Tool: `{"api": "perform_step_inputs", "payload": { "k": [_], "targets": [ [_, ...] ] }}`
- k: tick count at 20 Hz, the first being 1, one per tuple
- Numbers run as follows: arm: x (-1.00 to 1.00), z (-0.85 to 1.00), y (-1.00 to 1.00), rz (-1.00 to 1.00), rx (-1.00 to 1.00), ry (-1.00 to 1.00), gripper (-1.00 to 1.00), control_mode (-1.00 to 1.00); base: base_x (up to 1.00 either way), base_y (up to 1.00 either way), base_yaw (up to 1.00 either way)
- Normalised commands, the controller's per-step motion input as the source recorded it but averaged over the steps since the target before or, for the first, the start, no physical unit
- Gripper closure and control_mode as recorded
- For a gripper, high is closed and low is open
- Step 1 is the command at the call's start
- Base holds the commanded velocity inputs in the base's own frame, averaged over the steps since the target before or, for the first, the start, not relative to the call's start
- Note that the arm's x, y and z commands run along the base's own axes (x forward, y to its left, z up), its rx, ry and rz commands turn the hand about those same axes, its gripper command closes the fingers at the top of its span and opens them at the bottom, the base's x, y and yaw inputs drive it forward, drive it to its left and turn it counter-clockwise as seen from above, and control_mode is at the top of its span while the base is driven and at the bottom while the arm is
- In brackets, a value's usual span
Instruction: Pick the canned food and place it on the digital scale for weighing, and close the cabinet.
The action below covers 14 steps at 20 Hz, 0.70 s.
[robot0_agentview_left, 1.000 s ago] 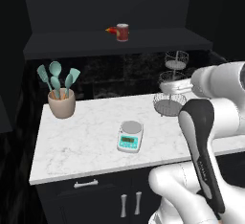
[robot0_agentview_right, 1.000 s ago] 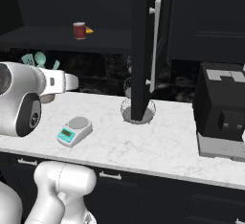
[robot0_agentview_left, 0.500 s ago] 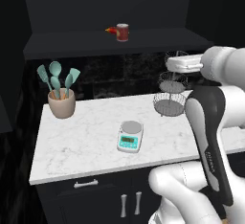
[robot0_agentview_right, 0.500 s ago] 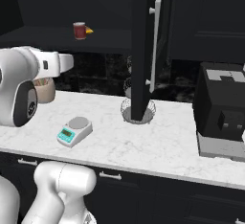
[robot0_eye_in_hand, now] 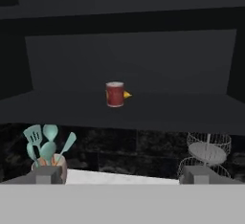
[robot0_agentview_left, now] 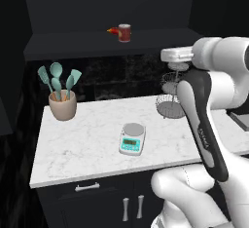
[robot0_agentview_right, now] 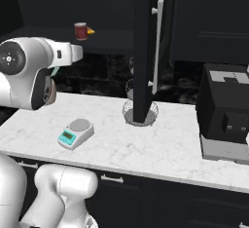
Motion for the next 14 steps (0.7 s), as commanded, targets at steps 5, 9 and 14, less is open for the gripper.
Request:
{"api": "perform_step_inputs", "payload": {
  "k": [5,9,14],
  "targets": [
    [0.54,0.01,0.19,0.00,0.00,0.00,-1.00,-1.00,0.00,0.00,0.00],
    [0.55,0.01,0.24,0.00,0.00,0.00,-1.00,-1.00,0.00,0.00,0.00],
    [0.33,0.28,0.22,0.00,-0.07,0.07,-1.00,-1.00,0.00,0.00,0.00]
  ]
}}
